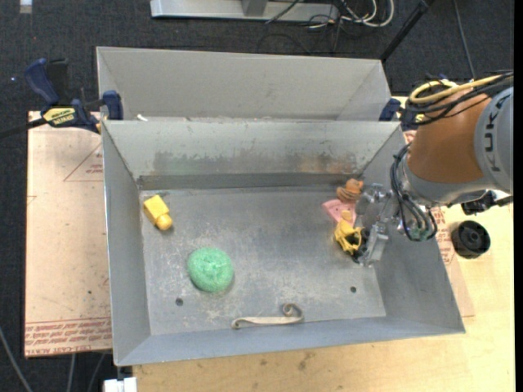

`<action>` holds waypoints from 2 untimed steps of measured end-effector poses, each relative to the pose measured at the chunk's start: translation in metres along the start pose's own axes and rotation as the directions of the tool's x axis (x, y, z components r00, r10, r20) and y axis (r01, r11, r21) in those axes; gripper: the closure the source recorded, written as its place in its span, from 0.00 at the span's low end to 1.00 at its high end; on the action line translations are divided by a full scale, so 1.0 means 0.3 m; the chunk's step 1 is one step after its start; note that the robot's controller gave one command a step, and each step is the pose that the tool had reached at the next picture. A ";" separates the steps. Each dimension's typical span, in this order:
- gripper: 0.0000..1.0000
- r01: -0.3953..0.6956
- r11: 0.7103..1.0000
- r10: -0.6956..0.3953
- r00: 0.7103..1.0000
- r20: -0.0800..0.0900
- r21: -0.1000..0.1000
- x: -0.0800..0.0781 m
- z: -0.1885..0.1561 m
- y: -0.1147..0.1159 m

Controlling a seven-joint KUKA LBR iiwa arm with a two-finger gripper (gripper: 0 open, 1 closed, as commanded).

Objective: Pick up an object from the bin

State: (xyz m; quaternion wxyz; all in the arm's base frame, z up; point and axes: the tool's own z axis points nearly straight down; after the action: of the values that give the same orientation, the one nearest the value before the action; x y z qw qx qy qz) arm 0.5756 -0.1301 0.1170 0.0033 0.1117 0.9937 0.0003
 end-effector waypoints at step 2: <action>1.00 -0.104 0.995 0.104 0.995 0.001 -0.003 0.028 0.142 -0.011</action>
Offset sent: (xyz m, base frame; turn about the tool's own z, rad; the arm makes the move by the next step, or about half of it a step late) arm -0.0125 -0.0036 -0.0470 0.1055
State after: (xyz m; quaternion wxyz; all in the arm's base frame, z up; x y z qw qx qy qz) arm 0.5669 -0.1315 0.0744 0.0039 0.1631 0.9866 0.0021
